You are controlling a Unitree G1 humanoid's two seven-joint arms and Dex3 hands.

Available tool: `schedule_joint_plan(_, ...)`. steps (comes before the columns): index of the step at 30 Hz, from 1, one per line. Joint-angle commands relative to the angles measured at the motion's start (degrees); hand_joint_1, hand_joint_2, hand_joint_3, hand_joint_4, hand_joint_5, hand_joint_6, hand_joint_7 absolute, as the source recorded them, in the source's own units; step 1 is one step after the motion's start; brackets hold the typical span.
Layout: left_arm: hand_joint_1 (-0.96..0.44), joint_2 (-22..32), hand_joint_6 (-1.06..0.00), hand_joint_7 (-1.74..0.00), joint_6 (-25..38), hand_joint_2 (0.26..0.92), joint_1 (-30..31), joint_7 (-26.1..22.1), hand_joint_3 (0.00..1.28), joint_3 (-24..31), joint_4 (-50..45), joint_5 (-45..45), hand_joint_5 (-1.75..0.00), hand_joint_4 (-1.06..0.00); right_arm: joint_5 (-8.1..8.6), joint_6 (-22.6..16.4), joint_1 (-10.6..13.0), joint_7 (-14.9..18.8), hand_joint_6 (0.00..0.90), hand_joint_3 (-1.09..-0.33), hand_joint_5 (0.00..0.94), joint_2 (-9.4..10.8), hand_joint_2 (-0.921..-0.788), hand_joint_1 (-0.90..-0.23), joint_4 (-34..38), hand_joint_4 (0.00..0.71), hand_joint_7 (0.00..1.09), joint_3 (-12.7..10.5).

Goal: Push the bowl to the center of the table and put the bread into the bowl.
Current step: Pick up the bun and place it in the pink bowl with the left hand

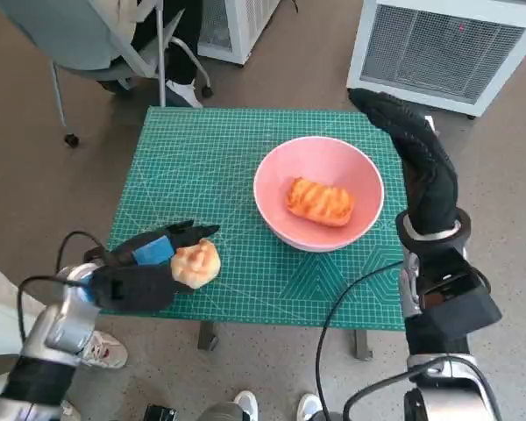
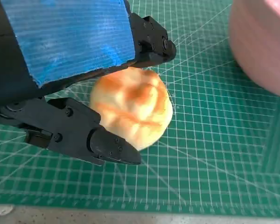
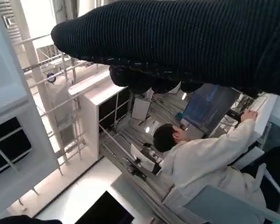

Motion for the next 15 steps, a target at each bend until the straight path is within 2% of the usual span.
schedule_joint_plan(1, -0.14, -1.2, -0.52, -0.1, -0.1, 0.894, -0.9, 4.7, 0.01, -1.6, 3.7, 3.7, -0.09, -0.48, 0.55, 0.6, 0.7, 1.1, -0.001, -0.805, 0.116, -0.3, -0.921, -0.559, 0.7, 0.275, 0.71, 0.2)
schedule_joint_plan(2, -0.14, -1.3, -0.54, -0.12, -0.3, 0.897, -0.9, 5.7, 0.01, -1.6, 4.3, 4.0, -0.1, -0.52, 0.6, 0.7, 0.8, 1.1, -0.001, -0.805, 0.116, -0.3, -0.921, -0.559, 0.6, 0.275, 0.71, 0.3)
schedule_joint_plan(3, -0.13, -1.4, -0.59, -0.2, -0.5, 0.906, -1.0, 6.5, 0.02, -1.6, 4.8, 4.2, -0.2, -0.62, 0.63, 0.7, 0.8, 1.2, -0.001, -0.806, 0.116, -0.2, -0.921, -0.559, 0.5, 0.275, 0.71, 0.3)
schedule_joint_plan(4, -0.13, -1.3, -0.6, -0.3, -1.1, 0.909, -0.9, 7.5, 0.03, -1.2, 4.8, 4.2, -0.3, -0.66, 0.79, 0.8, 0.8, 1.3, -0.001, -0.806, 0.117, -0.2, -0.921, -0.559, 0.5, 0.274, 0.71, 0.3)
schedule_joint_plan(5, -0.1, -1.2, -0.59, -0.47, -1.5, 0.912, -0.9, 8.3, 0.04, -0.9, 4.8, 4.1, -0.47, -0.68, 0.91, 0.8, 0.8, 1.4, -0.001, -0.806, 0.117, -0.2, -0.921, -0.559, 0.5, 0.274, 0.71, 0.3)
schedule_joint_plan(6, -0.07, -1.0, -0.57, -0.74, -1.8, 0.915, -0.7, 8.9, 0.06, -0.3, 3.9, 3.9, -0.74, -0.69, 1.03, 0.9, 0.8, 1.5, -0.001, -0.806, 0.117, -0.2, -0.921, -0.559, 0.5, 0.274, 0.71, 0.2)
schedule_joint_plan(7, -0.04, -0.8, -0.57, -0.89, -2.0, 0.917, -0.5, 9.4, 0.07, 0.1, 3.1, 3.7, -0.9, -0.7, 1.1, 0.9, 0.8, 1.6, -0.001, -0.806, 0.118, -0.2, -0.921, -0.559, 0.4, 0.273, 0.71, 0.2)
schedule_joint_plan(10, -0.01, -0.2, -0.58, -1.08, -2.2, 0.918, 0.2, 10.5, 0.08, 1.8, -0.7, 2.8, -1.1, -0.71, 1.16, 1.0, 0.8, 1.7, -0.001, -0.805, 0.119, -0.3, -0.921, -0.559, 0.2, 0.273, 0.71, 0.2)
schedule_joint_plan(15, 0.0, -0.4, -0.6, -1.17, -1.1, 0.919, 1.1, 11.3, 0.08, 5.7, -8.8, 0.6, -1.16, -0.7, 1.15, 0.9, 0.8, 1.8, -0.001, -0.803, 0.121, -0.4, -0.921, -0.56, 0.4, 0.272, 0.71, 0.1)
